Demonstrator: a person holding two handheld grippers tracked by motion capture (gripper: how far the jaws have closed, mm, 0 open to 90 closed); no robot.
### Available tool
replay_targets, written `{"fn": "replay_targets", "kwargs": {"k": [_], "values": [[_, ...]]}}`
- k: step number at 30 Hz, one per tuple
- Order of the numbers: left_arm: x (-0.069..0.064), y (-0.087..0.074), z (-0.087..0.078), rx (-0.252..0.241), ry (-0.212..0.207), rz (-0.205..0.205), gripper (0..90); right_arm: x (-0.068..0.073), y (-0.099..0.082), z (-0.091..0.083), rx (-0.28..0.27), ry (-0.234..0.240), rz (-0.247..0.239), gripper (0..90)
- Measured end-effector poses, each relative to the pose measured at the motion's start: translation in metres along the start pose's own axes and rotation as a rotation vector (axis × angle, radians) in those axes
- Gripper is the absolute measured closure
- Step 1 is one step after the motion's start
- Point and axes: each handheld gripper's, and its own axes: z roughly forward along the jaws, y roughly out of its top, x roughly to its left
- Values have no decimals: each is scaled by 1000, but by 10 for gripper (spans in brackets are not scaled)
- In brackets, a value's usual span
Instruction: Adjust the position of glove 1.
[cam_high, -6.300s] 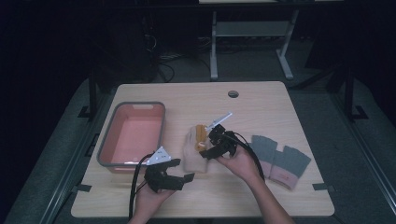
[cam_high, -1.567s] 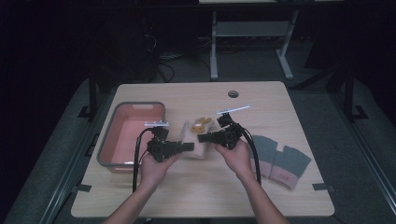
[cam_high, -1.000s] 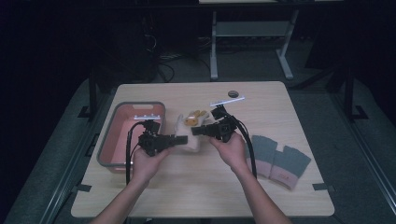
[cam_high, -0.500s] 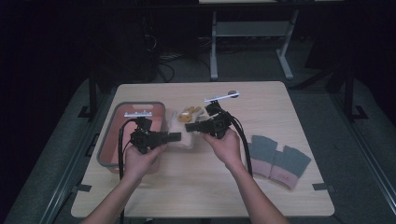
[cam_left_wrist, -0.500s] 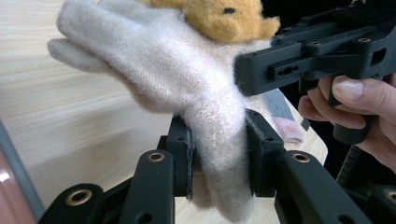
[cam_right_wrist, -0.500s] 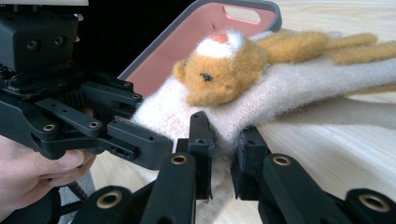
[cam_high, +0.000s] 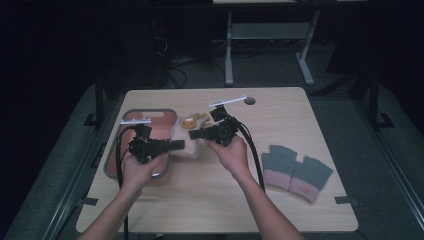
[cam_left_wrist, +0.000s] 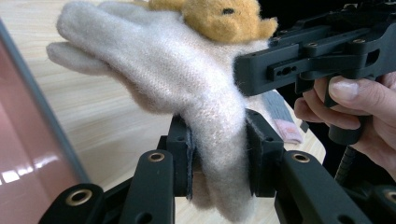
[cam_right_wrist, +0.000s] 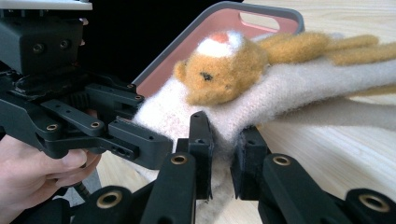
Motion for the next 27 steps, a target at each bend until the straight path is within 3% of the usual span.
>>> {"fn": "replay_targets", "kwargs": {"k": [27], "values": [[18, 12, -54, -57, 27, 10, 668, 37, 36, 33, 3, 41, -57, 798]]}}
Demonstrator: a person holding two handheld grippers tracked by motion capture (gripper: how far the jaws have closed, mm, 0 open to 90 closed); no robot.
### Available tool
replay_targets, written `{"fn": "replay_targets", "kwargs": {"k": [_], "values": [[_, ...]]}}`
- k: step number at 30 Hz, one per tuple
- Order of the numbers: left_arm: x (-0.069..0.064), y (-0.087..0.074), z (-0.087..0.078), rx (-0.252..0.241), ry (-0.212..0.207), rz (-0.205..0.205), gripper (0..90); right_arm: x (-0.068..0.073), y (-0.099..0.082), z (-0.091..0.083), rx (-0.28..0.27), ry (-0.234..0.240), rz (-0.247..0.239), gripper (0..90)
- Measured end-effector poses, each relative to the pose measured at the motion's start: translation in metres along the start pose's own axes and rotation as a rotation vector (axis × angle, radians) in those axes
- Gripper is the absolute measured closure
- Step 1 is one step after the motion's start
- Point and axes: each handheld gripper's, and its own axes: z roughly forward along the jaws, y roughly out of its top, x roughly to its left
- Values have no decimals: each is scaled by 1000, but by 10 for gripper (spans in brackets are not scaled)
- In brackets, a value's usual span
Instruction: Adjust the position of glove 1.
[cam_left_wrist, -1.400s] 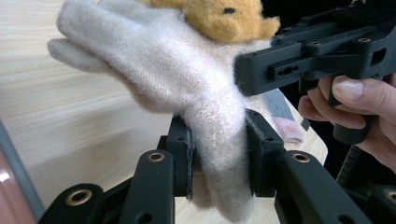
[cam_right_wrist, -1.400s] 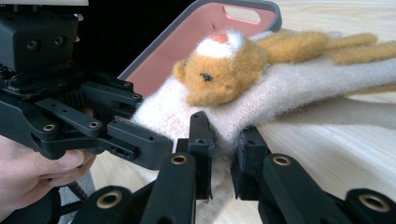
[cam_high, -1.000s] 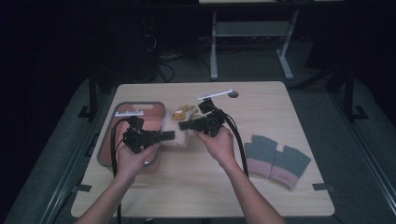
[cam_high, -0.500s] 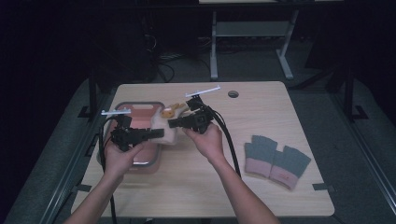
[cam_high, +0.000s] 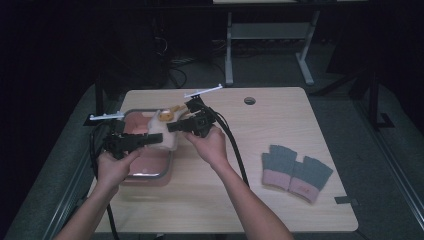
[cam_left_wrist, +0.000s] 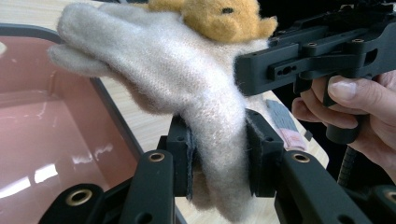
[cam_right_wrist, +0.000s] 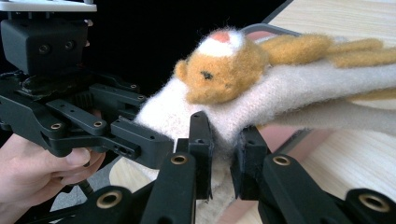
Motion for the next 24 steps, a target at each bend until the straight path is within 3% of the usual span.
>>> {"fn": "replay_targets", "kwargs": {"k": [24], "values": [[23, -4, -35, -27, 27, -25, 669, 13, 13, 38, 5, 73, -5, 798]]}}
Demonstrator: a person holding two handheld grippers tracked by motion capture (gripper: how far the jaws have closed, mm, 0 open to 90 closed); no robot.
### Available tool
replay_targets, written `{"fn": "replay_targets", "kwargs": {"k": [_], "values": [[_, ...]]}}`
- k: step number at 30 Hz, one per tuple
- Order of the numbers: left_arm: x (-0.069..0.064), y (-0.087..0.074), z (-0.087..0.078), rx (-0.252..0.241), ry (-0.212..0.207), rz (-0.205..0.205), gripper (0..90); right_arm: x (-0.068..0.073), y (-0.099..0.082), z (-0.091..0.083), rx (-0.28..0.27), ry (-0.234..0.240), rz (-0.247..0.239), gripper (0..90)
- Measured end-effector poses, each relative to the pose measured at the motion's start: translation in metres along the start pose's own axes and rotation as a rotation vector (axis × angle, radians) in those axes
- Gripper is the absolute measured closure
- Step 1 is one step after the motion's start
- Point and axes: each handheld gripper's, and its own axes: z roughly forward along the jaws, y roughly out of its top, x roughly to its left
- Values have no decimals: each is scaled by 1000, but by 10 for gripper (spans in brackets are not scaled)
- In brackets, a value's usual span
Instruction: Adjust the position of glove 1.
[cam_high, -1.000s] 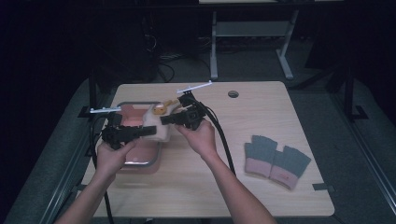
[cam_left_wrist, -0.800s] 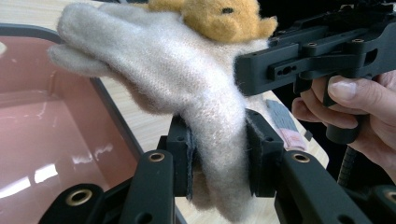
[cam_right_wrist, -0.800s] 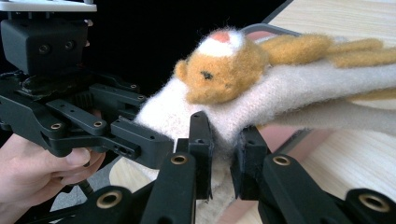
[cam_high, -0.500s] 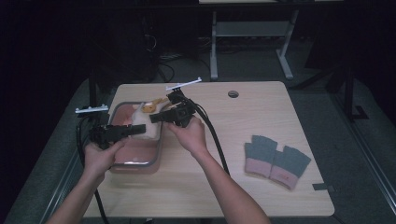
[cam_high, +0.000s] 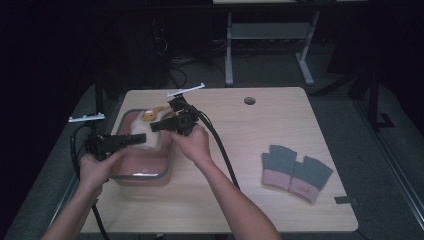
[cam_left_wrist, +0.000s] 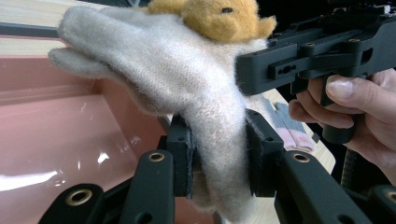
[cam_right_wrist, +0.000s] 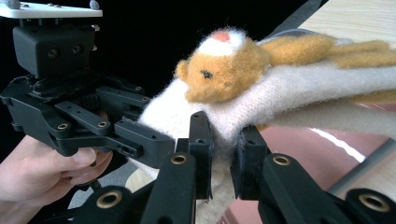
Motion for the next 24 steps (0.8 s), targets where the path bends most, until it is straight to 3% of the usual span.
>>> {"fn": "replay_targets", "kwargs": {"k": [6, 18, 24], "values": [[9, -1, -5, 5, 13, -7, 669, -1, 3, 11, 7, 12, 9, 798], [33, -12, -8, 35, 55, -59, 668, -10, 1, 43, 53, 15, 45, 798], [43, -19, -4, 65, 74, -104, 668, -17, -4, 57, 92, 12, 65, 797]]}}
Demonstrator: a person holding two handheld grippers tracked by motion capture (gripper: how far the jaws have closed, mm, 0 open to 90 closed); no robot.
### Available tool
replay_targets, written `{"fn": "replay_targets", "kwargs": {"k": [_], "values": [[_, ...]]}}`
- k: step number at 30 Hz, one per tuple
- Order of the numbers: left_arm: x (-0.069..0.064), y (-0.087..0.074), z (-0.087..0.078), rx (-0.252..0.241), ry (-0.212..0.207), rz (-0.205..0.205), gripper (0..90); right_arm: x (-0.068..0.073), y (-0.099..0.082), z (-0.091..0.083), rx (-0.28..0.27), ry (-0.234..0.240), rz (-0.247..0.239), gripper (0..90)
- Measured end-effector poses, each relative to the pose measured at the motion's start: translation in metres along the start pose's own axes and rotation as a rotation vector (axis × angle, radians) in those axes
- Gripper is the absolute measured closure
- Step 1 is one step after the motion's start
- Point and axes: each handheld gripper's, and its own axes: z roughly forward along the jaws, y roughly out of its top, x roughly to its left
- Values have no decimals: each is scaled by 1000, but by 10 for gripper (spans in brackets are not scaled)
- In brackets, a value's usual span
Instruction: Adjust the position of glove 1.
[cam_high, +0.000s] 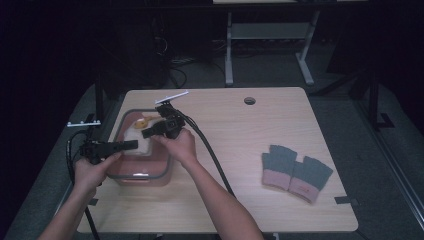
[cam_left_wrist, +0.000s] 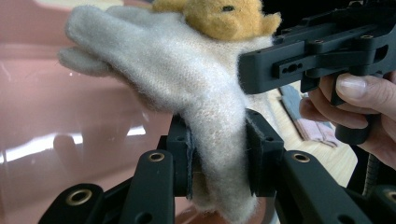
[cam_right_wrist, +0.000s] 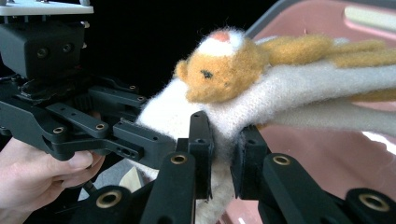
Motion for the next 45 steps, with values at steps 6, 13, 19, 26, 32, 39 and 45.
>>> {"fn": "replay_targets", "kwargs": {"k": [6, 13, 19, 26, 32, 39, 45], "values": [[8, -6, 6, 37, 29, -35, 667, -9, -6, 14, 21, 2, 22, 797], [20, -13, 17, 125, 75, -76, 667, -21, -17, 33, 72, -6, 56, 796], [23, -17, 24, 172, 110, -93, 666, -27, -23, 43, 123, -26, 74, 769], [24, -20, 25, 175, 134, -104, 668, -26, -21, 40, 141, -70, 69, 715], [25, -20, 28, 184, 149, -110, 667, -25, -21, 34, 147, -108, 57, 676], [23, -20, 34, 231, 185, -100, 651, -25, -18, 26, 144, -124, 44, 668], [23, -18, 26, 204, 204, -113, 535, -22, -17, 22, 128, -117, 26, 668]]}}
